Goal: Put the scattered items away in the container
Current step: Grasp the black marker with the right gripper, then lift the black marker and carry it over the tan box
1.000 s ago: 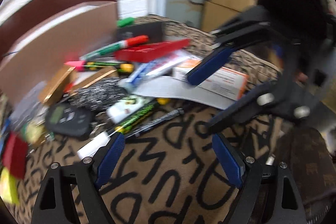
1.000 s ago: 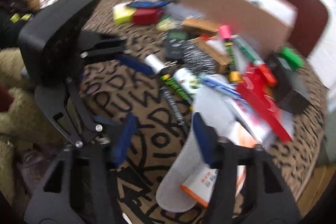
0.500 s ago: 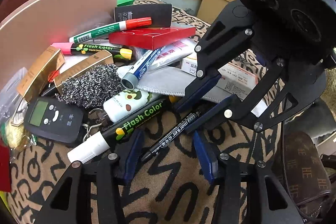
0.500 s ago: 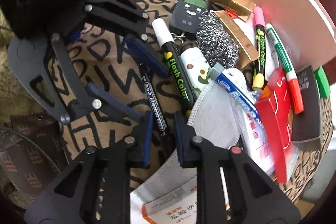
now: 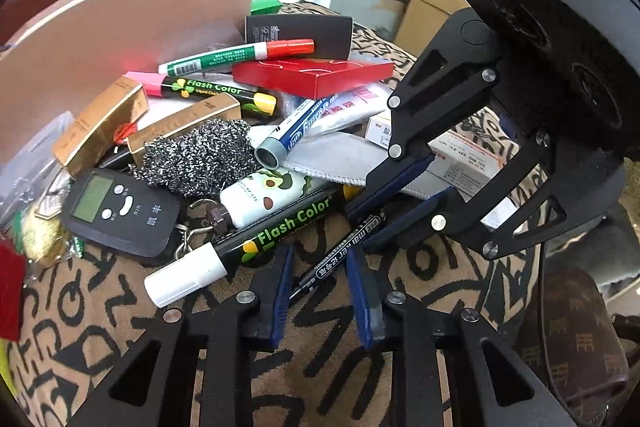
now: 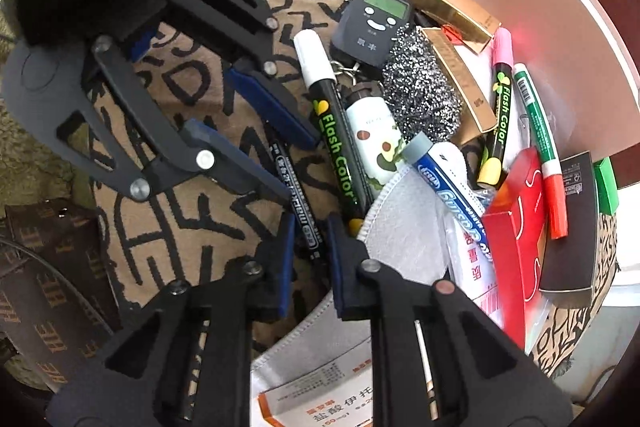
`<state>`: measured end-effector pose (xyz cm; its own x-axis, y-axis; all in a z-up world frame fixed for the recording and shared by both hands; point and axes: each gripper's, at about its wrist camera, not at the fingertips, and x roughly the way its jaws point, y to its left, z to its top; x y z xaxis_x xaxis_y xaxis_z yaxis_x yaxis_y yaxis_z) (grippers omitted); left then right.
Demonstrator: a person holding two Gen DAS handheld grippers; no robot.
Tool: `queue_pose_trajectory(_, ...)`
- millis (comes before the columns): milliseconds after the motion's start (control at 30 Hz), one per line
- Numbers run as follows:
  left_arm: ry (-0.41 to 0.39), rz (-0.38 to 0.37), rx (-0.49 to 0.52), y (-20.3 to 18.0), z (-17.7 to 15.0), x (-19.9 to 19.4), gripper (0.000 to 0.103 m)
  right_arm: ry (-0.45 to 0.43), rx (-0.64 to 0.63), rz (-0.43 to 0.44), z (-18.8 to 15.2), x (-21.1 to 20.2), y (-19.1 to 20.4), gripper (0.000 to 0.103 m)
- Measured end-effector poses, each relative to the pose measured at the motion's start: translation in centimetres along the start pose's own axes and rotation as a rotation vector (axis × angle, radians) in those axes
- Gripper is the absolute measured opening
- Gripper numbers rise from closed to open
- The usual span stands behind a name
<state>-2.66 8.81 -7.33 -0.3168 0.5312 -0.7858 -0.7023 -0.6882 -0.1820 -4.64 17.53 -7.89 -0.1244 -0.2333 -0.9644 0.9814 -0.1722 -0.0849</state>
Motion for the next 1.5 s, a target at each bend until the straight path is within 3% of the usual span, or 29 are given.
queue_pose_trajectory(133, -0.003, -0.002, -0.014, -0.2, -0.1, -0.5, 0.022, 0.004, -0.001, -0.009, -0.2, -0.2, 0.2, 0.018)
queue_pose_trajectory(200, -0.014, 0.001, -0.012, -0.2, -0.1, -1.0, 0.009, 0.004, -0.003, -0.014, -0.3, -0.3, 0.3, 0.018)
queue_pose_trajectory(367, -0.031, 0.03, 0.004, 1.6, 0.2, -2.4, 0.008, -0.01, 0.0, -0.01, -0.4, -1.0, 0.5, 0.015)
queue_pose_trajectory(633, -0.02, 0.06, 0.07, -0.5, -0.2, -2.5, 0.008, -0.041, 0.039, -0.039, 0.2, -3.0, -1.7, 0.011)
queue_pose_trajectory(800, -0.039, 0.089, 0.036, -0.2, 0.2, -2.8, 0.008, -0.049, 0.033, -0.041, 0.1, -4.2, -1.7, 0.011)
queue_pose_trajectory(1167, -0.151, 0.225, -0.03, 1.1, 4.3, -6.1, 0.008, -0.183, 0.103, -0.062, 3.3, -6.3, -3.0, 0.011)
queue_pose_trajectory(1500, -0.282, 0.355, -0.05, 5.7, 12.5, -9.0, 0.008, -0.333, 0.194, -0.182, 8.3, -11.6, -8.5, 0.011)
